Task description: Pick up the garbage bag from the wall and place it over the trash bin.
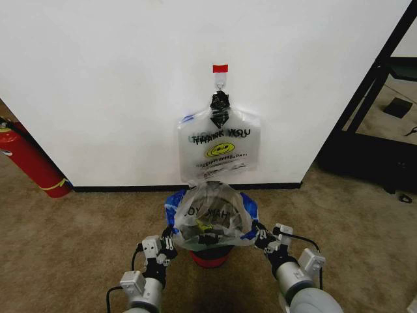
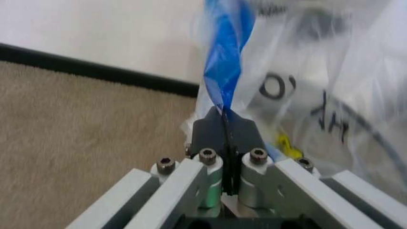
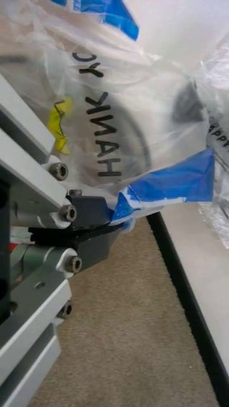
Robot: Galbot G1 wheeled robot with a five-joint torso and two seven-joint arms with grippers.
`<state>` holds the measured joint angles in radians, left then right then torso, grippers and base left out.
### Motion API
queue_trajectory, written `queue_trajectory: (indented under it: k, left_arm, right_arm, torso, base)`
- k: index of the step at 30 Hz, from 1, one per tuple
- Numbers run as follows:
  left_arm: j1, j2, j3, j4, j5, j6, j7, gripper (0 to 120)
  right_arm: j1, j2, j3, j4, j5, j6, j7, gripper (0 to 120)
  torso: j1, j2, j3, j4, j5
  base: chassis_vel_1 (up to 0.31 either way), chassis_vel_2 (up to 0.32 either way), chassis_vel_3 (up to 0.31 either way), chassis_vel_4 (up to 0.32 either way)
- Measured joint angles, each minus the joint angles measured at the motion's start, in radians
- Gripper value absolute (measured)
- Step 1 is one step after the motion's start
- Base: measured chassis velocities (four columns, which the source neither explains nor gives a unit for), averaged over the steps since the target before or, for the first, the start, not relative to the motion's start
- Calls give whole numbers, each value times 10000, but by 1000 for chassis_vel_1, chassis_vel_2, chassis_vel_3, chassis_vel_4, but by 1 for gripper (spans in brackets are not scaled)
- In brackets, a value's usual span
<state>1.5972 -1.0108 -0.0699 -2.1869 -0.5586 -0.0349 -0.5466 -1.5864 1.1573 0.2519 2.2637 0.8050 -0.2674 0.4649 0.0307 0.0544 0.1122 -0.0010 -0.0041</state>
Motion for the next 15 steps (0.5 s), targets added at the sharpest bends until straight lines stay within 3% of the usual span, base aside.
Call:
queue_trajectory:
  k: [6,15]
  left_arm:
    - [87,496,66,-464,-14,829,-209,0]
    - [465,701,24,-349,-355,1427,-291,0]
  right_arm:
    - [108,-159,73,72,269,-999,290,0]
    - [397,-165,116,-334,604,-1801,800,0]
  torso:
    - [0,0,1,-2,0]
    - [0,0,1,0,0]
  base:
    - [0,0,0,0]
    - [0,0,0,0]
